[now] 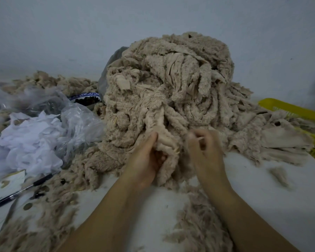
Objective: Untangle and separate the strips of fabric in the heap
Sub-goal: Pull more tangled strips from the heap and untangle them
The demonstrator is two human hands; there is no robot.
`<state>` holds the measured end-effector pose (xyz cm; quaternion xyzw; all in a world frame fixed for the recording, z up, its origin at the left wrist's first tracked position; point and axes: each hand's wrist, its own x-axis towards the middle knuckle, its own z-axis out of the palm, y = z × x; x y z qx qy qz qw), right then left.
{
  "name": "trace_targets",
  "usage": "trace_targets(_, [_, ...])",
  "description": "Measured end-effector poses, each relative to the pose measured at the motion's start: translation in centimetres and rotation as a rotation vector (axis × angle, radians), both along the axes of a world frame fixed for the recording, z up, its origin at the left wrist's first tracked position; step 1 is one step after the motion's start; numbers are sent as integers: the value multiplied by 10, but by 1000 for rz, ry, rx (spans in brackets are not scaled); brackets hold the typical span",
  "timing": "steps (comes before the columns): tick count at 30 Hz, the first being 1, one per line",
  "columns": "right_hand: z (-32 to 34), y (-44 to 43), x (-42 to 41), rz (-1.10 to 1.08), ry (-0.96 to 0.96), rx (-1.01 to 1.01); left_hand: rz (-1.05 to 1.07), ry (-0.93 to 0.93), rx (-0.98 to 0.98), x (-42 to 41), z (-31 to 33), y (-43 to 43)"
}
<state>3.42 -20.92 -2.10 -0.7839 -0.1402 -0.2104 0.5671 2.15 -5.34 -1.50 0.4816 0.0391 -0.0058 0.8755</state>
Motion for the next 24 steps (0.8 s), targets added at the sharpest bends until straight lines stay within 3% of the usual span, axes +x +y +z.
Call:
trace_targets(4, [-3, 15, -5, 225, 190, -215, -40, -76, 136, -3, -4, -3])
trace_targets(8, [-3, 7, 0, 200, 197, -179, 32, -67, 109, -3, -1, -2])
trace_targets(17, [4, 4, 1, 160, 153, -21, 42, 154, -172, -3, 8, 9])
trace_targets(24, [2, 5, -4, 187, 189, 21, -126, -68, 311, -14, -2, -7])
